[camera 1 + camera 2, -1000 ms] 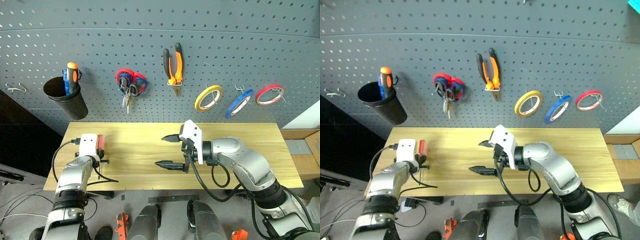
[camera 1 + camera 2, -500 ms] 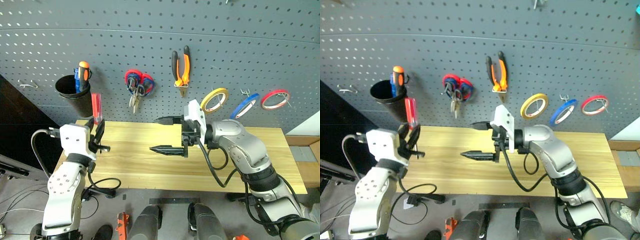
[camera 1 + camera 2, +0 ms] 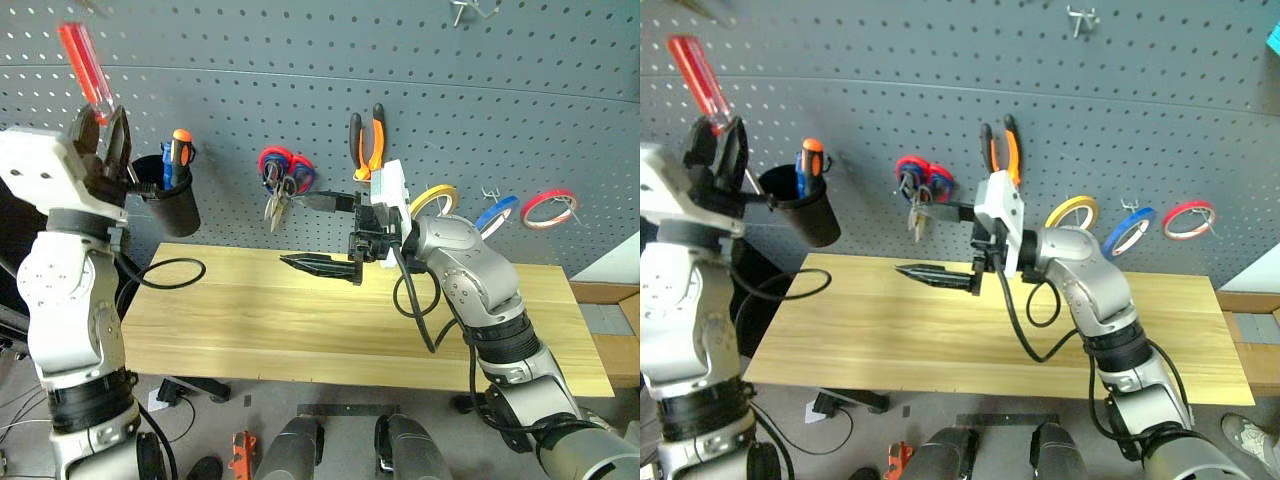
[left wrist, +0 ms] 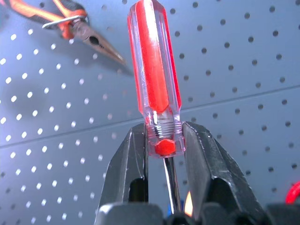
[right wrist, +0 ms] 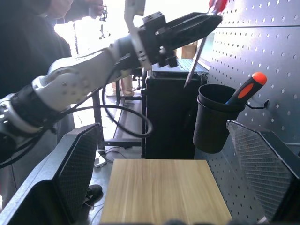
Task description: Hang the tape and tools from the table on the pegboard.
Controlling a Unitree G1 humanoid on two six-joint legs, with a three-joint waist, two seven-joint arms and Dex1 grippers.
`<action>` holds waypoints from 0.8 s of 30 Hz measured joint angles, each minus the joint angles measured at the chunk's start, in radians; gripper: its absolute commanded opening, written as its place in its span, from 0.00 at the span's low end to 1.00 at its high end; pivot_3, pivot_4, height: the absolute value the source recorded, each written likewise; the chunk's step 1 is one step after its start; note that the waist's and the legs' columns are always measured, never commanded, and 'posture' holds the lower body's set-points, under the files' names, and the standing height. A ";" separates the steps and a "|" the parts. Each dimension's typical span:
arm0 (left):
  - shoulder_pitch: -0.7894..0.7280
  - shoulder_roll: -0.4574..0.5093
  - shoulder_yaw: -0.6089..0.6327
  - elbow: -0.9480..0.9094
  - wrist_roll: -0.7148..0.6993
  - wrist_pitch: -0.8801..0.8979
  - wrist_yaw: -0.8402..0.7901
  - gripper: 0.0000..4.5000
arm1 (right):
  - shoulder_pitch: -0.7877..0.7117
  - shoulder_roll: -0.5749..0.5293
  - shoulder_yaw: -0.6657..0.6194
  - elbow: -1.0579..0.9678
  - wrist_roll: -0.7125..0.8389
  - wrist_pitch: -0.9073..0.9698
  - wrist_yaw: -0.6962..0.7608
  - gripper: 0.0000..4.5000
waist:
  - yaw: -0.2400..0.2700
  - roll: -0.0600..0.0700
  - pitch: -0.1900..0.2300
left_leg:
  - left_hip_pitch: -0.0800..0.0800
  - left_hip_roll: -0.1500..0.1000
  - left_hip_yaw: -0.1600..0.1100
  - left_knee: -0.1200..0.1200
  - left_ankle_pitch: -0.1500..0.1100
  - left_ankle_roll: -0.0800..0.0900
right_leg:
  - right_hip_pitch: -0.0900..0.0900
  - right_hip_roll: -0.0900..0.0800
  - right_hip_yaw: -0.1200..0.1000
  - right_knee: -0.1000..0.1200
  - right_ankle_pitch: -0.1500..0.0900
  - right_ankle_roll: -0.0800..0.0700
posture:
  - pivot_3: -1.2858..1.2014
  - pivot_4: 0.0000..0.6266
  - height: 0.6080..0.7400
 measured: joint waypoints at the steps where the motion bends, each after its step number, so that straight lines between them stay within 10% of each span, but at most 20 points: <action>1: -0.036 0.019 -0.001 0.045 0.007 -0.026 -0.008 0.16 | 0.000 0.001 0.000 0.000 0.000 0.000 -0.004 1.00 | -0.001 0.000 0.000 | 0.000 0.000 0.000 0.000 0.000 0.000 | 0.000 0.000 0.000 0.000 0.000 0.000 | 0.56 0.21 1.00; 19: -0.103 -0.010 -0.042 0.567 0.108 -0.321 0.021 0.16 | 0.001 -0.002 0.000 0.000 -0.039 -0.001 -0.055 1.00 | -0.029 -0.002 -0.011 | 0.000 0.000 0.001 0.000 0.000 0.000 | -0.001 0.000 0.001 0.001 0.000 0.000 | 0.54 0.19 1.00; 24: -0.029 -0.012 -0.038 0.498 0.042 -0.208 0.021 0.53 | 0.013 -0.003 0.000 -0.002 -0.039 -0.001 -0.063 1.00 | -0.035 -0.002 -0.013 | 0.001 0.000 0.001 0.001 0.000 0.000 | -0.001 0.000 0.001 0.002 0.000 0.000 | 0.54 0.19 1.00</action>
